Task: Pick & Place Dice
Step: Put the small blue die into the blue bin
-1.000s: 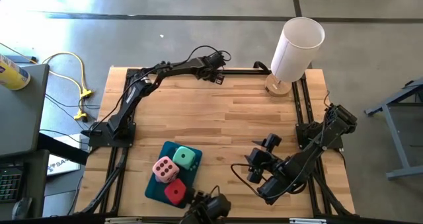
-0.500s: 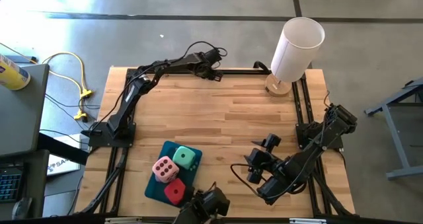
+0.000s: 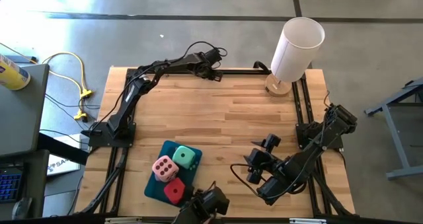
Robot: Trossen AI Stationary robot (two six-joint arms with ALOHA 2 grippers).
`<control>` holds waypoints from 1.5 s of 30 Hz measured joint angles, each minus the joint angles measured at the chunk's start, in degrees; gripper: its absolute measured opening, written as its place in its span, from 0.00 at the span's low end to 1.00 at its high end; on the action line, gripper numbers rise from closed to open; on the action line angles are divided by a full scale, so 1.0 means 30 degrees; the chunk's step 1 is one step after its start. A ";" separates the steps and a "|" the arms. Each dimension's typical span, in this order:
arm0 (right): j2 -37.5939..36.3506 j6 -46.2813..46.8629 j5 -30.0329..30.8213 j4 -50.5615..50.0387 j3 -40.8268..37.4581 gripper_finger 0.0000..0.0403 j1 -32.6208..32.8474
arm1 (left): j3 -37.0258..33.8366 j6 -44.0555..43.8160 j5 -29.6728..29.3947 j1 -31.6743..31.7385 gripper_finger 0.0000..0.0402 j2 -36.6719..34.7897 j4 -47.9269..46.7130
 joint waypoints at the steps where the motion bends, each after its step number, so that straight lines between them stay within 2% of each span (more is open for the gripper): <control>1: 0.0000 0.0000 0.0000 0.0000 0.0000 0.69 0.0000 | 0.0000 0.0000 0.0000 0.0000 0.35 0.0000 0.0006; 10: 0.0000 -0.0007 0.0000 -0.0007 0.0000 0.69 0.0000 | 0.0000 0.0211 0.0041 -0.0003 0.25 0.0000 0.0007; 20: 0.0000 -0.0007 0.0000 -0.0007 0.0000 0.69 0.0000 | 0.0007 0.0211 0.0036 0.0000 0.23 -0.0007 0.0000; 29: 0.0000 -0.0011 0.0000 -0.0015 0.0000 0.69 0.0000 | 0.0034 0.0542 0.0029 -0.0003 0.12 -0.0036 -0.0034; 45: 0.0000 -0.0011 -0.0058 0.0159 -0.0001 0.69 0.0000 | 0.0036 0.1453 -0.0112 -0.0164 0.11 -0.0483 -0.0489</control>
